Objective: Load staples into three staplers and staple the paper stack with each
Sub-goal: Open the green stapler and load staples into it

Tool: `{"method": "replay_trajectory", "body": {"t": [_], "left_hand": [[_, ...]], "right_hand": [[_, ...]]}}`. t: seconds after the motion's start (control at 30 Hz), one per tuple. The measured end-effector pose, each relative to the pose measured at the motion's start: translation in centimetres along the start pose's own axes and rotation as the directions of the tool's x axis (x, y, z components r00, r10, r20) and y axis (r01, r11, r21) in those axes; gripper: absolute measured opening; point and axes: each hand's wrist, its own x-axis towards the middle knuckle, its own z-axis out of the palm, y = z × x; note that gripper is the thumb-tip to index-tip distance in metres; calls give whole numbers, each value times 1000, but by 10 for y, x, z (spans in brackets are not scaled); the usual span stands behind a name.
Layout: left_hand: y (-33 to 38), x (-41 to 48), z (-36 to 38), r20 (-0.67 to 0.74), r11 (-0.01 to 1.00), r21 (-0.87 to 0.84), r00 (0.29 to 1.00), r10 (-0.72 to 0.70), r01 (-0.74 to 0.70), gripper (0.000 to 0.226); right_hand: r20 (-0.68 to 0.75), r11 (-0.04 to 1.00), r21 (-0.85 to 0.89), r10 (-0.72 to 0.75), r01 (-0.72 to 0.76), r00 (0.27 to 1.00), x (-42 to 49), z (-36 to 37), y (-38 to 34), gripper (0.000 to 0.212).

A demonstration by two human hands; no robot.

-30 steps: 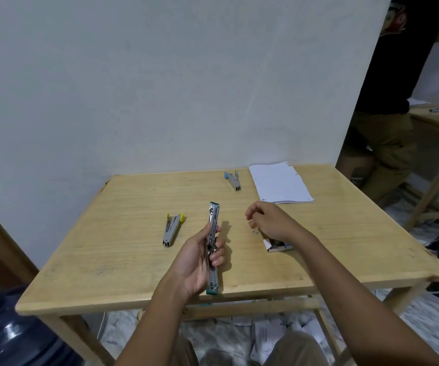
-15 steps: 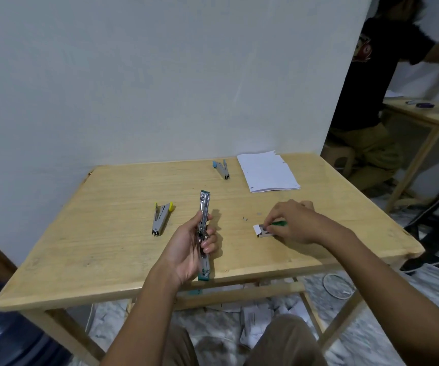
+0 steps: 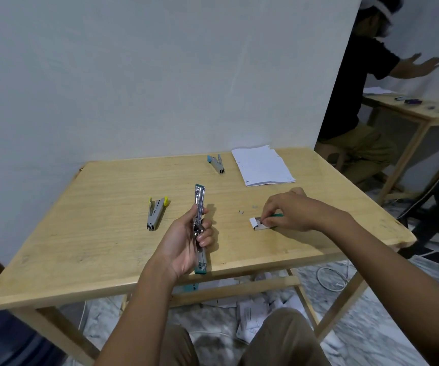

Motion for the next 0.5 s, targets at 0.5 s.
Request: {"method": "replay_trajectory", "body": {"t": [0.5], "left_hand": [[0,0,-1,9,1000,20,1000,5,-5,23]], "right_hand": [[106,998,-28,-46,49,993,7,-14,-1,10]]}}
